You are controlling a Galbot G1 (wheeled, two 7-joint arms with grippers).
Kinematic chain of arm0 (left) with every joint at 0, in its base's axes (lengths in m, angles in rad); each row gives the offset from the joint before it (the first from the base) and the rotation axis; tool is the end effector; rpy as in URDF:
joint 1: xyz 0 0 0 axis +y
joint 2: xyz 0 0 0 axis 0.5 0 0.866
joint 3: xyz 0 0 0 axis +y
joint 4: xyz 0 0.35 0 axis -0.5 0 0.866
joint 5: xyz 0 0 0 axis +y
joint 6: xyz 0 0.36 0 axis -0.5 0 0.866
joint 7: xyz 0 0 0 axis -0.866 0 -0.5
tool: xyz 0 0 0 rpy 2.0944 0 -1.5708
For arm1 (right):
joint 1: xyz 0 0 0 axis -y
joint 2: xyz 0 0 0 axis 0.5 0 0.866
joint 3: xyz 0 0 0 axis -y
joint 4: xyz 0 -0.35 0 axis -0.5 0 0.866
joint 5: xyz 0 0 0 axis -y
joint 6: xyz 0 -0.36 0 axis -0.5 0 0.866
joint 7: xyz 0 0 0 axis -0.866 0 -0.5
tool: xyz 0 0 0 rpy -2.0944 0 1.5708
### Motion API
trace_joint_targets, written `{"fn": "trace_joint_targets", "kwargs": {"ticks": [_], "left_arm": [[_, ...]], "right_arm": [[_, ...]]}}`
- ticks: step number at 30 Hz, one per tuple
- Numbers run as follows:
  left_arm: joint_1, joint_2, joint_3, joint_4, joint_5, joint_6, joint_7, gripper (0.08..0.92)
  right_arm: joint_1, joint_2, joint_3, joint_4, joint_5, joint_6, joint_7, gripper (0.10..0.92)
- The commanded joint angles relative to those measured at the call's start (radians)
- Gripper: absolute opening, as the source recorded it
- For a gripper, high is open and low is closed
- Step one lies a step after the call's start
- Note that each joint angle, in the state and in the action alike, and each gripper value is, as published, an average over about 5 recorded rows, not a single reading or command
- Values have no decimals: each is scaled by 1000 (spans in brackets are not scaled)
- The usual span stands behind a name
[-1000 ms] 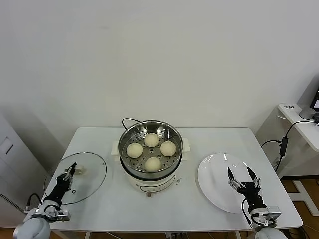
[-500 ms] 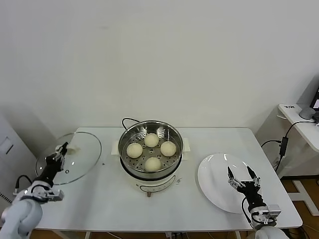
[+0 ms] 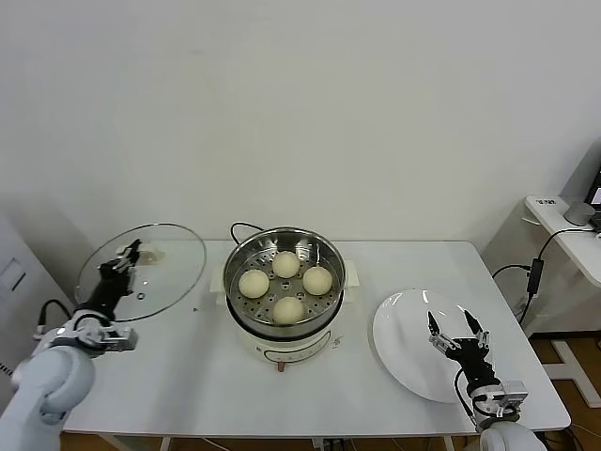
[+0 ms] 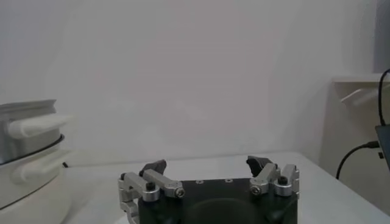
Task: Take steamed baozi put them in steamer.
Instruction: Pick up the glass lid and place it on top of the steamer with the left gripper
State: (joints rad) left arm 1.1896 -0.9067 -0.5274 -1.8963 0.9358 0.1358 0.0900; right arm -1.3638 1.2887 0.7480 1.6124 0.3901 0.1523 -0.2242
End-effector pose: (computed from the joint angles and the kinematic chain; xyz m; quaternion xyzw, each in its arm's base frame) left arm 0.3115 0.1458 -0.2307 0.0102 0.7032 0.7103 0.0315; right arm 0.2400 -0.1701 -0.3938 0.0037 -0.9993 -0.0296 0.0220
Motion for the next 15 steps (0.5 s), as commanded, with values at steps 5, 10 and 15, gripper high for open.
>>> {"fn": "trace_joint_targets", "kwargs": {"ticks": [5,10,15], "left_arm": [[-256,-69,423,-109,200,258,113,110],[-294,-122,503,-84,236,304,133,110],[-316,-180,549,-59,271,338,156,110]], "right_arm": [[3,-4,2,-2,-1,-6,3,823],[4,-8,2,-4,-1,-8,6,823],[4,-13,4,-8,-2,-10,10,823]]}}
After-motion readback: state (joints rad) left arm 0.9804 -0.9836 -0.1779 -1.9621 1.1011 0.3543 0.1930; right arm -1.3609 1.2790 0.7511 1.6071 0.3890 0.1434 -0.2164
